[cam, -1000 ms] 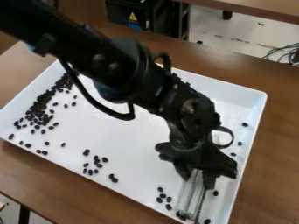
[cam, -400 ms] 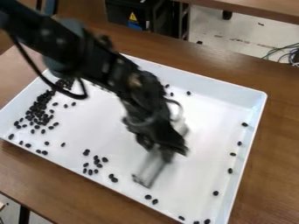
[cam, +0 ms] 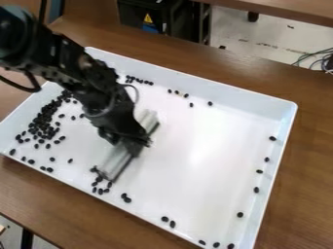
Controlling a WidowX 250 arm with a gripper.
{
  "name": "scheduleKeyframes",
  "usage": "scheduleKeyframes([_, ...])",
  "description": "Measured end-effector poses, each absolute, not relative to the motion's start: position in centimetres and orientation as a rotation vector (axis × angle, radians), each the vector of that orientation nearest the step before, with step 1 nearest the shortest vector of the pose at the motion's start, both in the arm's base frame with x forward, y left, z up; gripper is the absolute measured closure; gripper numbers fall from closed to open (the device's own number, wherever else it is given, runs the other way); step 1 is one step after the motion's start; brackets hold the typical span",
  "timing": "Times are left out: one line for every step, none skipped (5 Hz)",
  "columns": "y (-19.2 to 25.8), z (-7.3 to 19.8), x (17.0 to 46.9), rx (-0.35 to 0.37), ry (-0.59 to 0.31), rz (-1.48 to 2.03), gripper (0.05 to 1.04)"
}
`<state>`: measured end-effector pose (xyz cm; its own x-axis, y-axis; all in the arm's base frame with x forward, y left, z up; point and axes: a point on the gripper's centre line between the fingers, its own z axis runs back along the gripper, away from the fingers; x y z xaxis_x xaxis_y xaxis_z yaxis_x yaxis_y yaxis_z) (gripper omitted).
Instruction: Sweep into pile
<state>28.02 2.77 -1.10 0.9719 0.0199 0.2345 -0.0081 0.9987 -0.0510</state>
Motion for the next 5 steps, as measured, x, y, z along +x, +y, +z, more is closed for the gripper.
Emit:
scheduleKeyframes([5.3,-1.2,27.5,-0.029,-0.231,-0.011,0.725])
scheduleKeyframes([7.7,-1.1,26.5,-0.019,-0.195,-0.017,0.726])
scheduleKeyframes([9.5,-0.8,25.5,-0.003,-0.150,-0.020,0.726])
scheduleKeyframes([10.7,-0.4,24.9,-0.002,-0.140,-0.014,0.726])
scheduleKeyframes([10.5,-0.1,25.5,-0.002,-0.142,-0.008,0.656])
